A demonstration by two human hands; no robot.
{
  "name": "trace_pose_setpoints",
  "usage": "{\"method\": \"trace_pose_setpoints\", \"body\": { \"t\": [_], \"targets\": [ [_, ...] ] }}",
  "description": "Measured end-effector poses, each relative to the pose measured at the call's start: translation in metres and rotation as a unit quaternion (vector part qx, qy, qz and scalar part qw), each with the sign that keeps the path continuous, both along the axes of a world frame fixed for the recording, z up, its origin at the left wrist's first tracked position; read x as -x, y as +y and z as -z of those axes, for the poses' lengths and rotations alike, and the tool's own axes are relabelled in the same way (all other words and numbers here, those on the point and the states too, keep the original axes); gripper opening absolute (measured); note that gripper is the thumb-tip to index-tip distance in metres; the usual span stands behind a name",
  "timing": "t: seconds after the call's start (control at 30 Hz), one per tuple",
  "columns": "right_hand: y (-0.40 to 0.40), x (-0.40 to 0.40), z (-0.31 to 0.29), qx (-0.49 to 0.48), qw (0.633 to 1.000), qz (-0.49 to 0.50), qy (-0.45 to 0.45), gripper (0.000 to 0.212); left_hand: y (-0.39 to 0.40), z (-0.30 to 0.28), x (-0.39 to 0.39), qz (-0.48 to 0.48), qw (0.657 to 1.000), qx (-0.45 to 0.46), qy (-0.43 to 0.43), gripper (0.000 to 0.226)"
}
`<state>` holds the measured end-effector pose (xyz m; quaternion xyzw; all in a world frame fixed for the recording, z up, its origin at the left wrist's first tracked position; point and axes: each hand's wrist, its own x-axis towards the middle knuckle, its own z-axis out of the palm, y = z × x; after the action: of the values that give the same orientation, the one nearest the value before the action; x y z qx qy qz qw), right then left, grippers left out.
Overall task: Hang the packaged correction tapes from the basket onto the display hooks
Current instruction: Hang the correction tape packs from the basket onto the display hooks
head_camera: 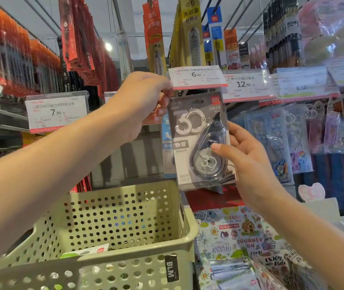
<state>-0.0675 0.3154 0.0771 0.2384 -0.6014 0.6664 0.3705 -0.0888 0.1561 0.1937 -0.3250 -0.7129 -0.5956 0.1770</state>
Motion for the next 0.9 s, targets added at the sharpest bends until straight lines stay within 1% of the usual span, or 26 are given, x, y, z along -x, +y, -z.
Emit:
{"method": "trace_pose_setpoints", "body": {
  "t": [0.23, 0.4, 0.57, 0.7, 0.8, 0.9],
  "targets": [
    [0.001, 0.008, -0.011, -0.003, 1.0, -0.007, 0.002, 0.038, -0.001, -0.001, 0.001, 0.006, 1.0, 0.001, -0.002, 0.02],
    [0.002, 0.013, -0.01, -0.004, 1.0, -0.016, -0.013, 0.039, -0.001, 0.0, 0.001, 0.002, 1.0, 0.007, 0.003, 0.022],
    [0.004, 0.02, -0.003, -0.009, 0.999, -0.008, -0.032, 0.037, -0.001, 0.001, 0.0, 0.003, 1.0, 0.004, 0.004, 0.019],
    [0.002, 0.028, -0.003, -0.021, 0.999, -0.002, -0.039, 0.049, 0.0, 0.003, 0.0, 0.001, 1.0, 0.006, 0.007, 0.019],
    [0.0, 0.035, -0.002, -0.045, 0.998, 0.037, -0.031, 0.06, -0.001, 0.003, 0.0, 0.003, 1.0, 0.005, 0.01, 0.019],
    [-0.001, 0.042, 0.0, -0.064, 0.995, 0.071, -0.027, 0.061, -0.002, 0.004, 0.002, 0.007, 1.0, 0.007, 0.017, 0.019]
  ]
}}
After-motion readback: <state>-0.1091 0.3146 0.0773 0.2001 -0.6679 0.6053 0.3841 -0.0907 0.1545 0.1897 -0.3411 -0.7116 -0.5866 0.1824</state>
